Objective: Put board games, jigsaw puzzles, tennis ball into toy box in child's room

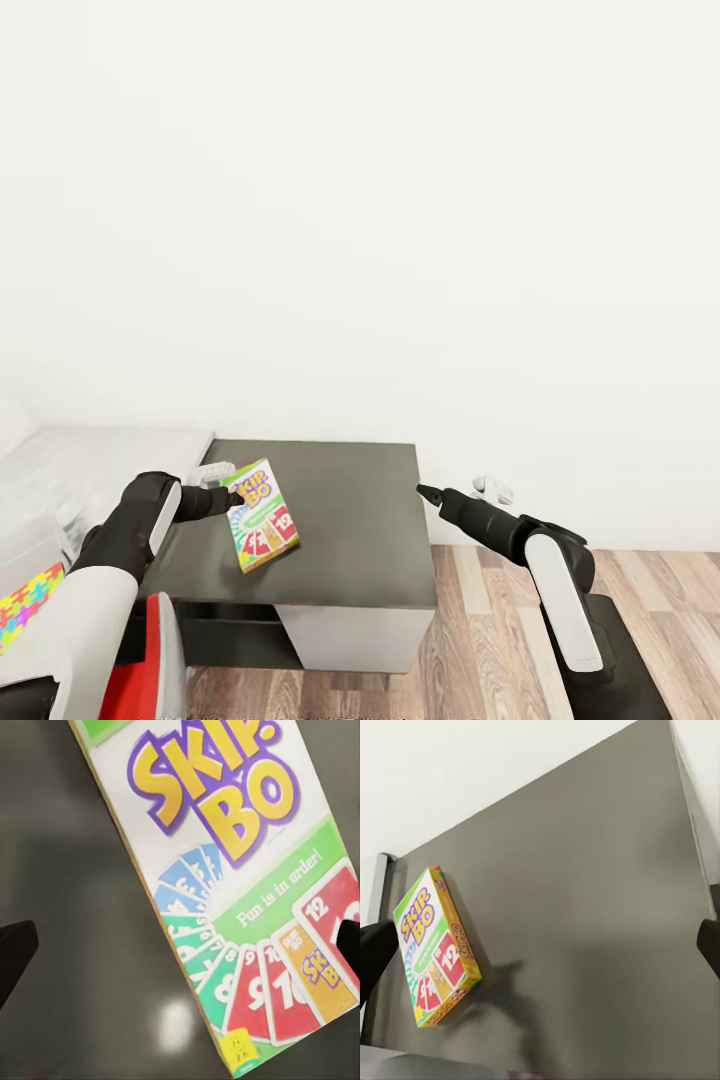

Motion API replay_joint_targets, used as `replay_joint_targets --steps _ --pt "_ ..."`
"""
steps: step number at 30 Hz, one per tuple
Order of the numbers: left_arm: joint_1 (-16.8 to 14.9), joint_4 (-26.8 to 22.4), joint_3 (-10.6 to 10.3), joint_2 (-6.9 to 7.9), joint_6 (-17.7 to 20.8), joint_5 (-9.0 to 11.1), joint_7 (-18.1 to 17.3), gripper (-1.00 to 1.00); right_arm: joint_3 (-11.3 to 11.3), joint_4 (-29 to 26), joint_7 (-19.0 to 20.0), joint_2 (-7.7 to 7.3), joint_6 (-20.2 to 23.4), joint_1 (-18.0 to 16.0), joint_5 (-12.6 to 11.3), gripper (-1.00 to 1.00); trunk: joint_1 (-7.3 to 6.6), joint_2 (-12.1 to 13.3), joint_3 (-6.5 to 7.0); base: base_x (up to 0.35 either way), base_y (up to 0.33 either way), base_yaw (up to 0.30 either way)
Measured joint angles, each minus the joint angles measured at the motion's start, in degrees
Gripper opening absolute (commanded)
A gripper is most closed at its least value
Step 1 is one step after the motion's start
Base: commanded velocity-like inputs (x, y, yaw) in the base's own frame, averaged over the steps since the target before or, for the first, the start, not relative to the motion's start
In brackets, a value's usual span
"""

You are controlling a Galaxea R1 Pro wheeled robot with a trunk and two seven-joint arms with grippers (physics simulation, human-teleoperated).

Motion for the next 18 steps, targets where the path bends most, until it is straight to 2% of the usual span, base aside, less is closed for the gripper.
replay_joint_targets --steps 18 --pt "0.0 0.0 -0.07 0.07 -0.03 0.0 -0.06 1.0 0.01 0.32 -0.01 0.21 0.0 0.0 0.0 1.0 0.0 0.0 -1.66 0.0 0.0 0.071"
